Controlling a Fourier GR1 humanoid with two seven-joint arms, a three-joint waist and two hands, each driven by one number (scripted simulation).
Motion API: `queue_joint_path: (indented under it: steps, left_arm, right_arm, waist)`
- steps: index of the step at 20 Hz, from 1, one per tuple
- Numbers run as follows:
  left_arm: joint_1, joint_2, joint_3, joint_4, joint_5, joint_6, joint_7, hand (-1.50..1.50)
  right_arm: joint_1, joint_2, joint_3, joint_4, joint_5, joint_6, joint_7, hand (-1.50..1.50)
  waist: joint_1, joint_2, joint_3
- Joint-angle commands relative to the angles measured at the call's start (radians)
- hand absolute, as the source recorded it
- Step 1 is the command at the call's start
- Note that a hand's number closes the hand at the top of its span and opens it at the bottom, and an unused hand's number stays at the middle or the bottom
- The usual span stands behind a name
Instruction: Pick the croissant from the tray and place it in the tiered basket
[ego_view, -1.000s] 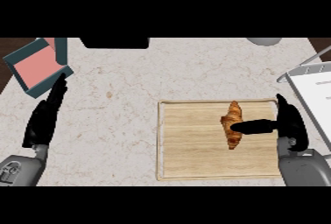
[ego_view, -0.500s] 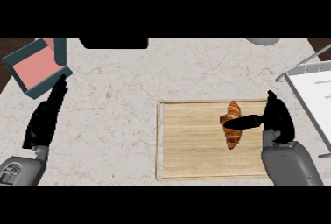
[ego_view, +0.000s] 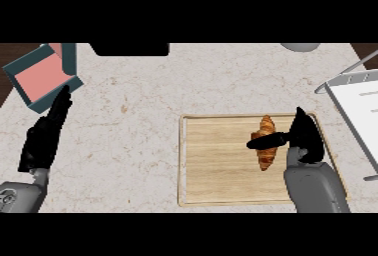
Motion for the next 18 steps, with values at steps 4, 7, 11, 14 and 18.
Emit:
queue_joint_path:
  steps: [4, 7, 11, 14, 18]
  left_arm:
    - [0.017, 0.003, -0.008, -0.062, -0.022, -0.003, 0.035, 0.00]
    - [-0.025, -0.001, 0.029, 0.010, -0.006, -0.033, -0.006, 0.00]
    - [-0.008, 0.003, 0.047, 0.023, 0.007, -0.054, -0.010, 0.00]
    - [0.003, 0.007, 0.046, -0.029, -0.005, -0.054, 0.012, 0.00]
    - [0.022, -0.033, 0.005, -0.081, -0.037, -0.036, 0.041, 0.00]
  right_arm:
    - [-0.078, 0.033, -0.078, 0.042, 0.027, 0.061, 0.240, -1.50]
    - [-0.026, 0.033, 0.007, 0.037, 0.016, 0.012, 0.236, -1.50]
    - [-0.041, 0.034, 0.023, 0.065, -0.012, -0.017, 0.240, -1.50]
    - [-0.061, 0.034, -0.052, 0.129, -0.032, -0.008, 0.176, -1.50]
    - [-0.052, 0.034, -0.013, 0.135, -0.065, -0.046, 0.187, -1.50]
  waist:
    - [0.013, 0.002, 0.002]
    - [0.002, 0.004, 0.002]
    - [0.008, 0.004, 0.001]
    - [0.011, 0.005, 0.002]
    - [0.012, 0.002, 0.003]
